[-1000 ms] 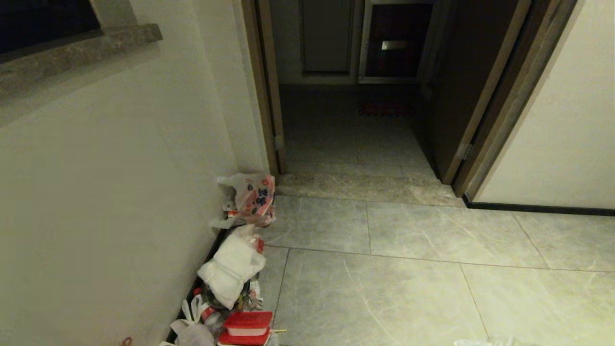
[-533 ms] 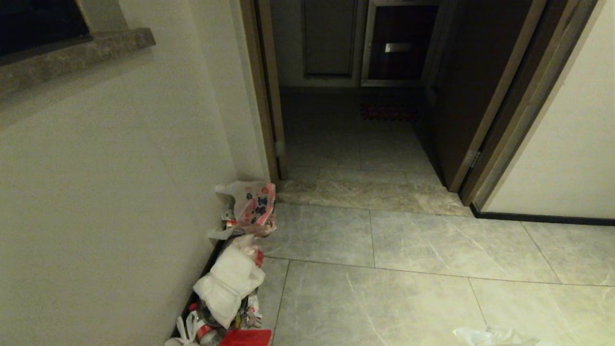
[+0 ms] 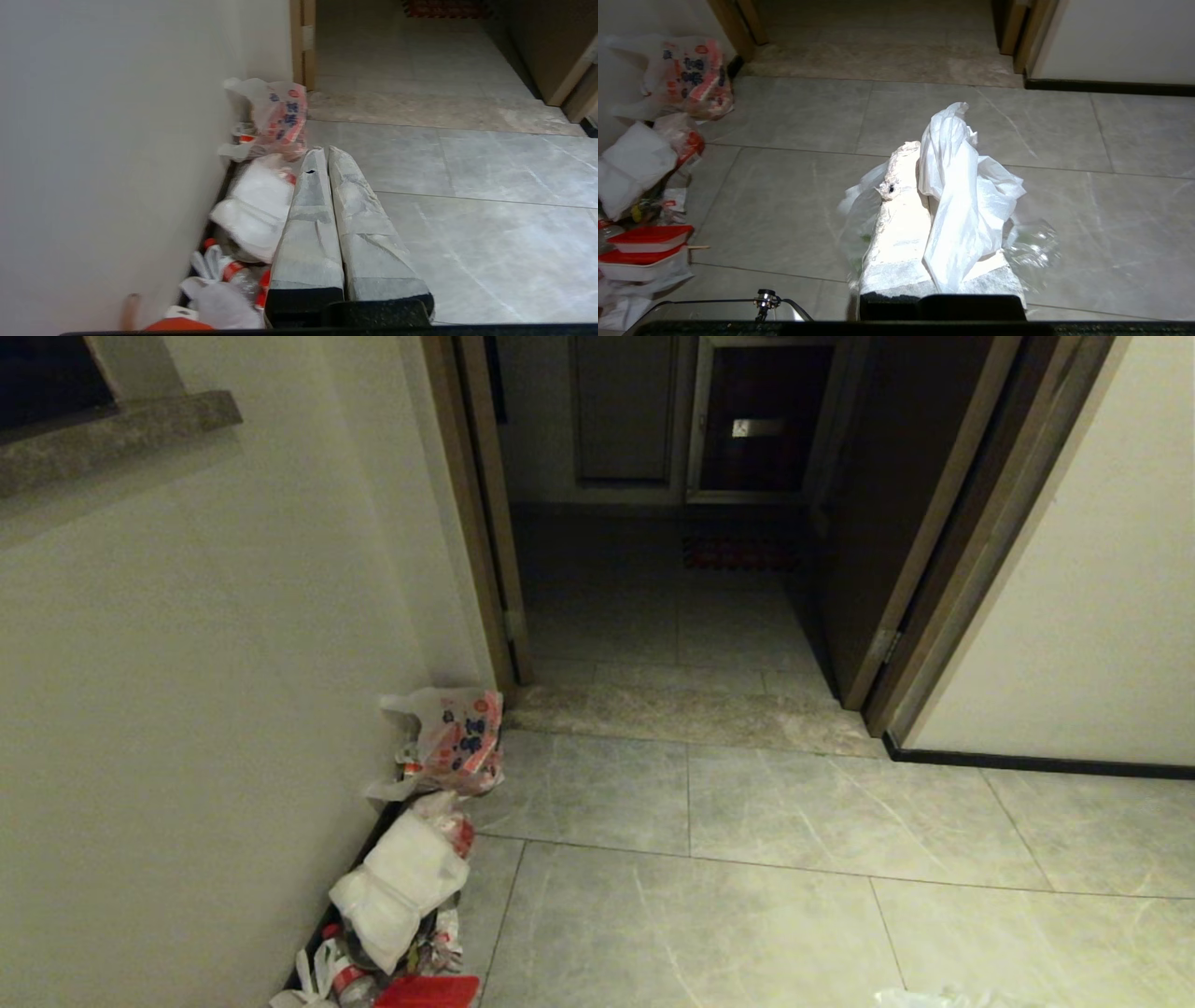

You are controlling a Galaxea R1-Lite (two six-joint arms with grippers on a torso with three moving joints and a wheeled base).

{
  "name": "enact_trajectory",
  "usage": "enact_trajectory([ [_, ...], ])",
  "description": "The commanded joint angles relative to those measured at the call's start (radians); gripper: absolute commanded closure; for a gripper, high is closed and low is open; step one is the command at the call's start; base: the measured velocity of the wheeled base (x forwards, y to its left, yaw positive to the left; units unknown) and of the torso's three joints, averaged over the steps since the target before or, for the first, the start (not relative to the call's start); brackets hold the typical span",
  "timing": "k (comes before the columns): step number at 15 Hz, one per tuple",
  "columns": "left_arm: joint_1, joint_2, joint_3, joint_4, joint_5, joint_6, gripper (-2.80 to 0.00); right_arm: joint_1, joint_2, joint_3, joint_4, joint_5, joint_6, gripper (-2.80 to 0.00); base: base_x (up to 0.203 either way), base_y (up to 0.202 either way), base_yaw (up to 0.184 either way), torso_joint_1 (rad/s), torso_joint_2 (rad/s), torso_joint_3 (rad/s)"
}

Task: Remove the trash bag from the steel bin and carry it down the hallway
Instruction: Put the trash bag at the door

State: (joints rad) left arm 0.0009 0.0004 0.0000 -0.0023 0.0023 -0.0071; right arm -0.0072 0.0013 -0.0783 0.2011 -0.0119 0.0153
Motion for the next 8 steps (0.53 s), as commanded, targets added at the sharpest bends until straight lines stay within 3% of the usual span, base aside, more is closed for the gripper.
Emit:
enact_trajectory([
  [1,0.001,0.001,0.000,-0.001,0.001,-0.001,0.00,0.000,0.000,0.000,0.001,0.000,0.000,0.00,-0.001,-0.193,0.000,0.000,0.00,0.004],
  [4,-0.001,0.001,0.000,-0.002,0.000,0.001,0.00,0.000,0.000,0.000,0.001,-0.001,0.001,0.00,0.000,-0.147,0.000,0.004,0.00,0.000],
  [7,-0.001,0.001,0.000,-0.002,-0.001,0.001,0.00,0.000,0.000,0.000,0.001,-0.001,0.001,0.00,0.000,0.000,0.000,0.023,-0.15,-0.116],
  [8,-0.001,0.001,0.000,-0.002,-0.001,0.001,0.00,0.000,0.002,0.000,0.001,0.000,0.002,0.00,0.000,-0.019,0.132,0.012,-0.05,-0.041],
])
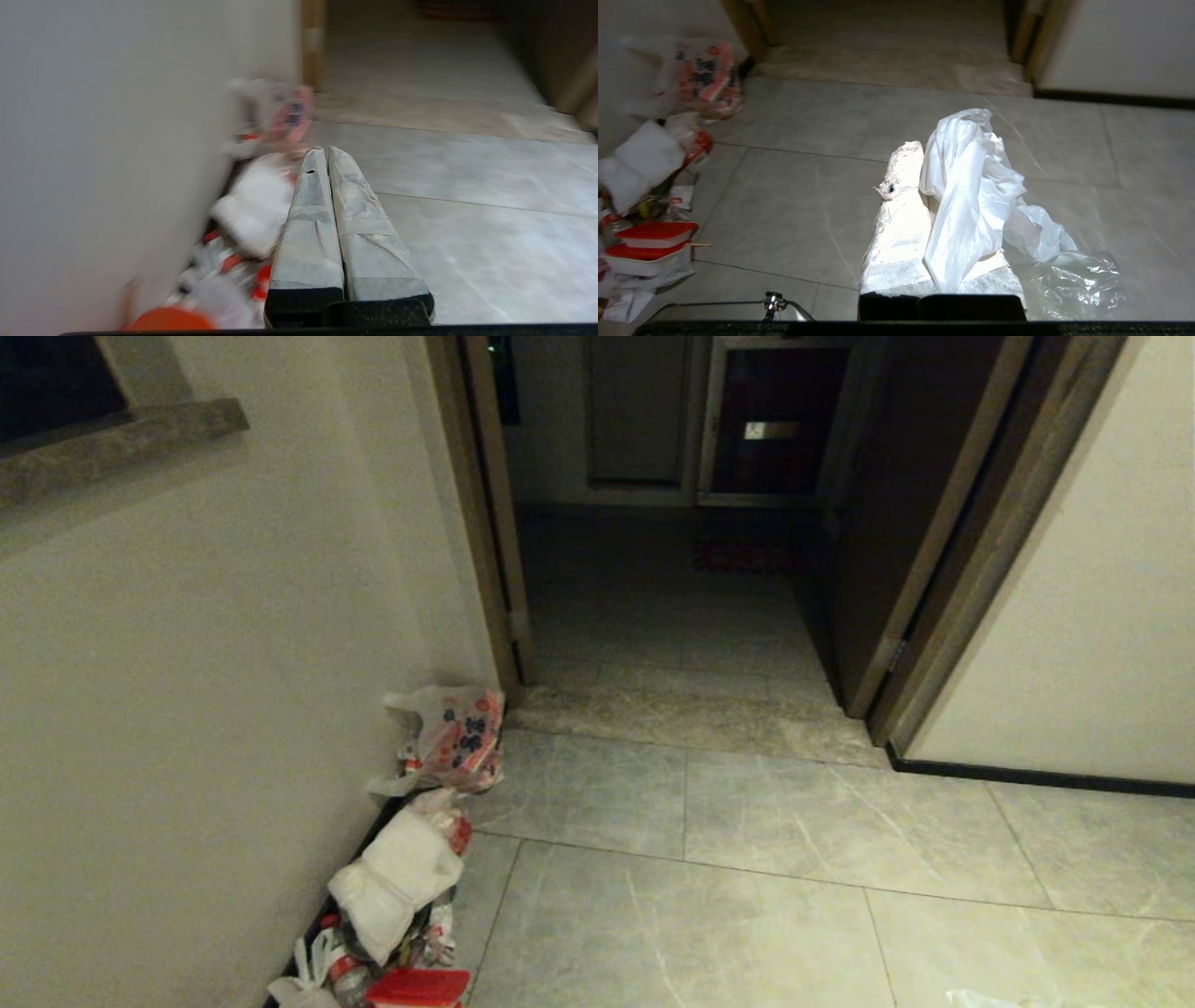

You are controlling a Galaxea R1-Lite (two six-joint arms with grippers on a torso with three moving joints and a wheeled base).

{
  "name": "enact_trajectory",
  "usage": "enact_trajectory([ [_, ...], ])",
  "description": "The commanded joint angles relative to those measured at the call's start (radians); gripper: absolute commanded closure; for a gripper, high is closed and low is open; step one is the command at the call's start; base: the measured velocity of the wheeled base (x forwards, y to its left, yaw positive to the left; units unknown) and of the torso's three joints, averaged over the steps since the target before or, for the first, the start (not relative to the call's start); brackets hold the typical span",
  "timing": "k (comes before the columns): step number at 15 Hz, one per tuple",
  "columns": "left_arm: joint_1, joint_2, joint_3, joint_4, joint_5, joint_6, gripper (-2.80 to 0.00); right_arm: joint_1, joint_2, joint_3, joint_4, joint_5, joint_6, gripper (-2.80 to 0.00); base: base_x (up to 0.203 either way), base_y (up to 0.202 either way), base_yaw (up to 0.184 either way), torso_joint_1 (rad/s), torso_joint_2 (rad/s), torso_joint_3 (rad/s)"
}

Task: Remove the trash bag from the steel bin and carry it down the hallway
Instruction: Put the trash bag at the door

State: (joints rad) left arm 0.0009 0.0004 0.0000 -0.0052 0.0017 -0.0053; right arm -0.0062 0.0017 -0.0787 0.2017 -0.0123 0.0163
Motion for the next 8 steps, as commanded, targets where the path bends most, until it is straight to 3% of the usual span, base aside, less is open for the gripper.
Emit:
enact_trajectory([
  [1,-0.001,0.001,0.000,0.001,0.000,-0.001,0.00,-0.001,0.001,0.000,0.001,0.000,0.001,0.00,0.001,-0.011,0.159,0.008,-0.02,-0.022],
  [8,-0.001,0.001,0.000,0.001,0.001,-0.001,0.00,-0.001,0.001,0.000,0.001,-0.001,-0.001,0.00,0.001,-0.008,0.172,0.005,0.00,-0.003],
])
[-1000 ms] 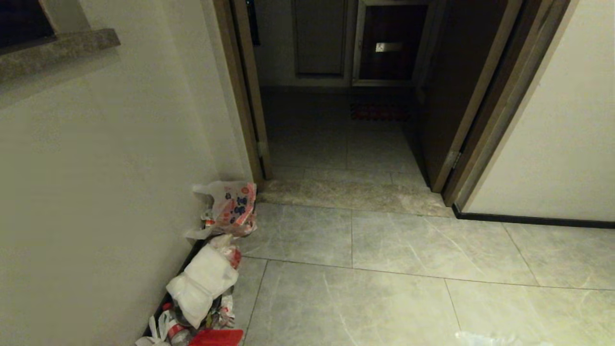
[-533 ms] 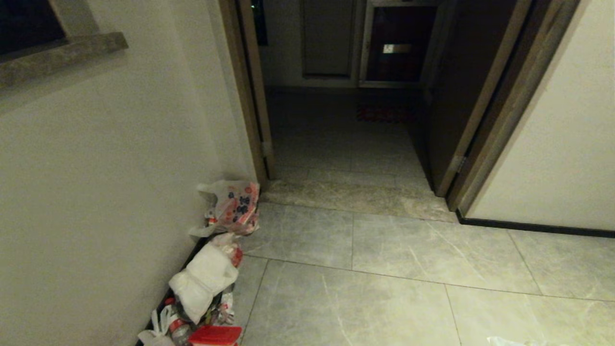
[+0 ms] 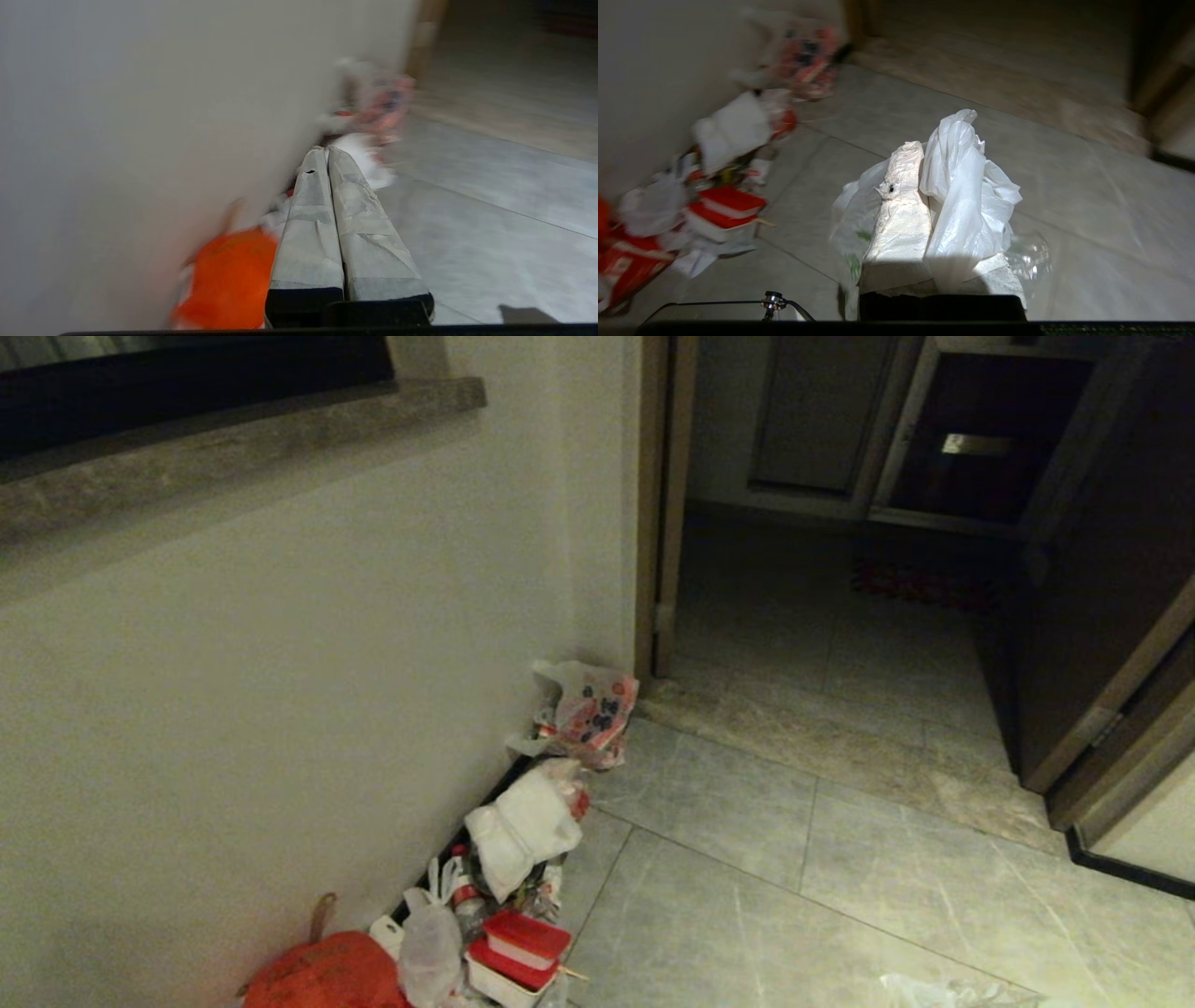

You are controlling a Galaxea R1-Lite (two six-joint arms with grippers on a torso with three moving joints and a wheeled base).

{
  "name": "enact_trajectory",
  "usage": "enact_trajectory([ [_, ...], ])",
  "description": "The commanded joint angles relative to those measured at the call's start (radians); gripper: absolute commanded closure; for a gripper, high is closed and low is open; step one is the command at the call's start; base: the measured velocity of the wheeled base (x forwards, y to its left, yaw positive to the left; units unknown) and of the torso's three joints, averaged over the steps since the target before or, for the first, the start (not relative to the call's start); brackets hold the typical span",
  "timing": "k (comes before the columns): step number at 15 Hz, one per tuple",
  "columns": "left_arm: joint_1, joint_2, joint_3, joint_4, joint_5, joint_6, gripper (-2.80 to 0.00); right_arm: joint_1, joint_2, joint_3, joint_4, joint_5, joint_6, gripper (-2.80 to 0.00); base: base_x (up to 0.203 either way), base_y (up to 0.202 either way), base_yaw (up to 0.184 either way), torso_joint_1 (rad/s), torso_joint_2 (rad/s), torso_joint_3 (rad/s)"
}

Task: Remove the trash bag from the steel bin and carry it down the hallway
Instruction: Put the trash bag at the door

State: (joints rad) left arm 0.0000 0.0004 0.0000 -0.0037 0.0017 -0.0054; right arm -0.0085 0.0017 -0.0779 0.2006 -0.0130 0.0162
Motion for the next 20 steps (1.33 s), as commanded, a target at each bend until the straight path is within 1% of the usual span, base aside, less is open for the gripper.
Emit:
enact_trajectory([
  [1,0.001,0.001,0.000,-0.001,0.000,-0.001,0.00,0.001,0.000,0.000,0.001,-0.001,0.001,0.00,0.001,-0.010,0.169,0.003,0.00,-0.002],
  [20,0.000,0.001,0.000,-0.001,0.000,-0.001,0.00,0.001,0.000,0.000,0.000,-0.001,0.002,0.00,0.001,-0.009,0.172,0.002,0.00,0.001],
])
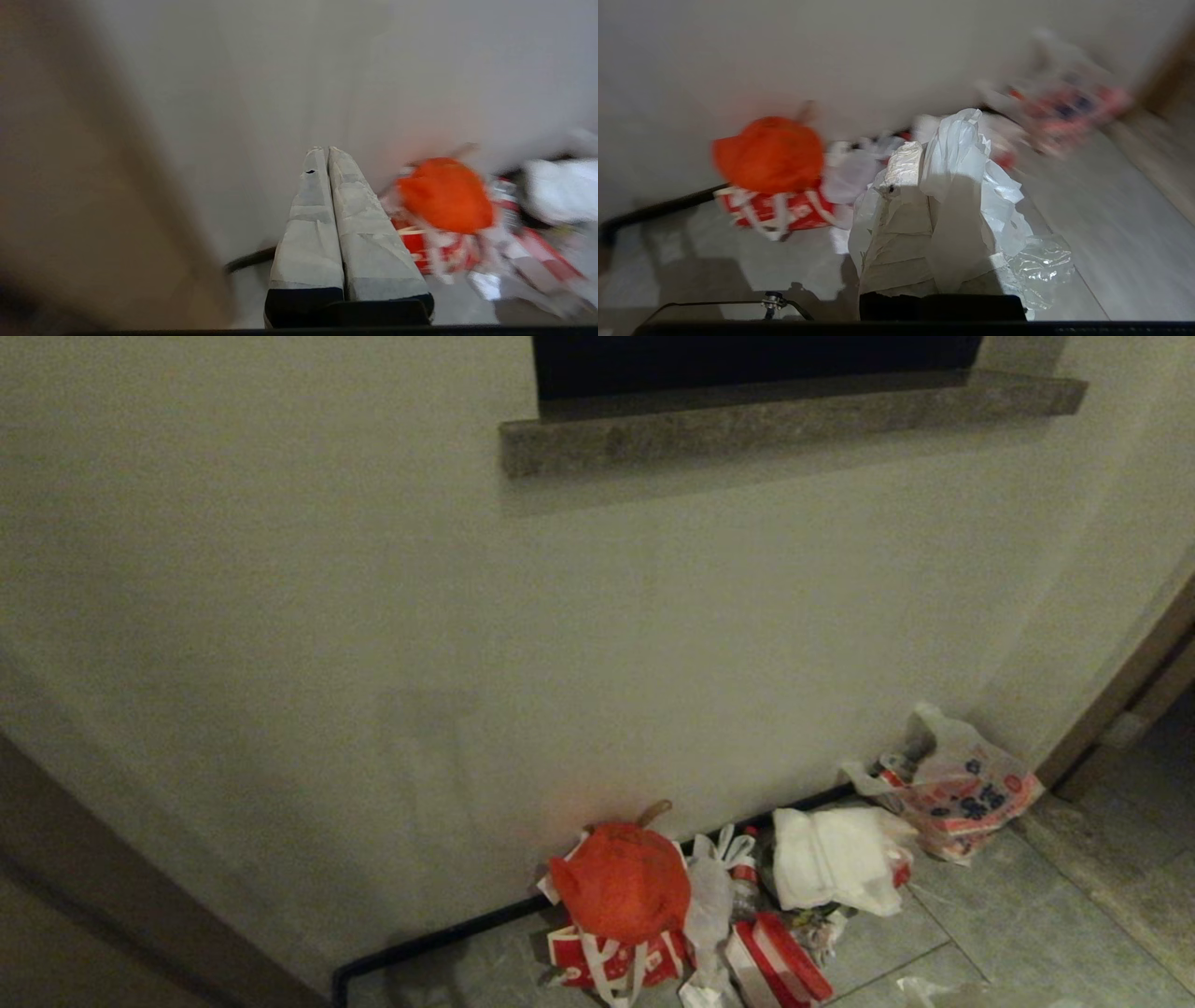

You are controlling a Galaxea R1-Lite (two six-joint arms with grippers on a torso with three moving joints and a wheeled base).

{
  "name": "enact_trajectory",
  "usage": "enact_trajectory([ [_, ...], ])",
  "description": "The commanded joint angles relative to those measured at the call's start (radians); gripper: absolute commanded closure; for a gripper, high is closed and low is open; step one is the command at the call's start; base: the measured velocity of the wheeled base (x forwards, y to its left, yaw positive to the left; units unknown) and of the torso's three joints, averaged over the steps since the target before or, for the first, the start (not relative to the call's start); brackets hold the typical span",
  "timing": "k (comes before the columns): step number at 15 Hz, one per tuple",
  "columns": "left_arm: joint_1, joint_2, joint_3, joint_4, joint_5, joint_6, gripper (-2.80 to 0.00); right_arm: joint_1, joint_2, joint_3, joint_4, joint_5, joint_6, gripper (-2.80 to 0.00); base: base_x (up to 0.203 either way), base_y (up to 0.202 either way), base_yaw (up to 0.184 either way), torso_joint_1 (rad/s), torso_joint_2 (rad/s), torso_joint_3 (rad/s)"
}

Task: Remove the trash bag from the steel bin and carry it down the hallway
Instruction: Put the trash bag at the door

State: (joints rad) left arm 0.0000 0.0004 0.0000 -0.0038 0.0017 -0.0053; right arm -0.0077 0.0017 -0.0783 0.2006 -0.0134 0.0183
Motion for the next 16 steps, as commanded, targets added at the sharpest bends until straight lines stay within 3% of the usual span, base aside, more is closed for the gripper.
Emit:
enact_trajectory([
  [1,0.000,0.001,0.000,-0.001,0.000,-0.001,0.00,0.000,0.000,0.000,0.000,0.000,0.000,0.00,-0.001,-0.012,0.172,0.006,0.00,0.002],
  [7,0.000,0.001,0.000,-0.001,0.000,-0.001,0.00,0.000,0.000,0.000,0.000,0.000,0.000,0.00,-0.001,-0.007,0.150,0.003,0.00,0.002],
  [16,0.000,0.001,0.000,-0.002,0.000,0.002,0.00,0.000,0.000,0.000,0.000,0.000,-0.001,0.00,0.000,0.000,0.000,0.000,0.00,0.000],
])
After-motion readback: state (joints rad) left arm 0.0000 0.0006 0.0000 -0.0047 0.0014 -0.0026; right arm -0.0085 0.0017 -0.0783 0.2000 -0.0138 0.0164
